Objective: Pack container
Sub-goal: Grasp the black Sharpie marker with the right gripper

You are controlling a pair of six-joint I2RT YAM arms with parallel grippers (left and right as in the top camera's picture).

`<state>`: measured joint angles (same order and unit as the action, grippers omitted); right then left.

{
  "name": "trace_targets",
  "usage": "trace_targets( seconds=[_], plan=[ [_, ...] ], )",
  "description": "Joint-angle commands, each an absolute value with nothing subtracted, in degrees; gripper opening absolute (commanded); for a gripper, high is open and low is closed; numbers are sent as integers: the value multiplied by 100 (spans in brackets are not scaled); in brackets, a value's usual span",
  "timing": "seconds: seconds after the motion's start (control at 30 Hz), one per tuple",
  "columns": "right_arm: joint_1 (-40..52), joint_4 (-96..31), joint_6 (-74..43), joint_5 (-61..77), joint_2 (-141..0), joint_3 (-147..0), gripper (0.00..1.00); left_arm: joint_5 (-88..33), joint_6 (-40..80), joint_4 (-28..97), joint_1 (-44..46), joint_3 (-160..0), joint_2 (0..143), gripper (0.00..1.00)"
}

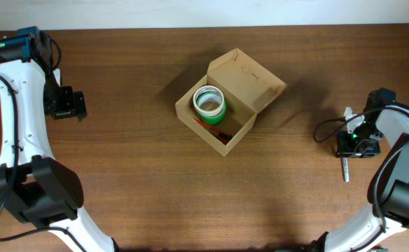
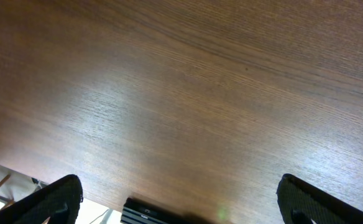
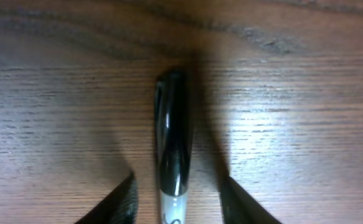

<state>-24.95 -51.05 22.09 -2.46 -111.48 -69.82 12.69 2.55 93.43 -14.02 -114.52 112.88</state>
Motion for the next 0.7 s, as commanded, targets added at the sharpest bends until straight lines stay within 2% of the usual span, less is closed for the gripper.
trace_targets(
  seconds=[0.0, 0.07, 0.13, 0.3, 0.4, 0.67],
  plan=[
    [-2510, -5004, 2051, -217, -11312, -6740, 25, 1313, 167, 9345, -1441, -11426, 11264, 100],
    [-2510, -5004, 1977, -224, -11312, -6740, 12, 1313, 167, 9345, -1441, -11426, 11264, 100],
    [-2510, -4967, 1813, -220, -11312, -6740, 4, 1313, 167, 9345, -1441, -11426, 11264, 100],
    [-2508, -4904, 1509, -154, -11308, -6831, 4, 1313, 167, 9345, -1441, -11426, 11264, 100],
    [-2508, -5013, 1514, 381, -11257, -7081, 4, 1313, 167, 9345, -1441, -11424, 11264, 100],
    [-2141, -6193, 1433, 1435, -10766, -8934, 4, 1313, 167, 9345, -1441, -11426, 11264, 100]
  ],
)
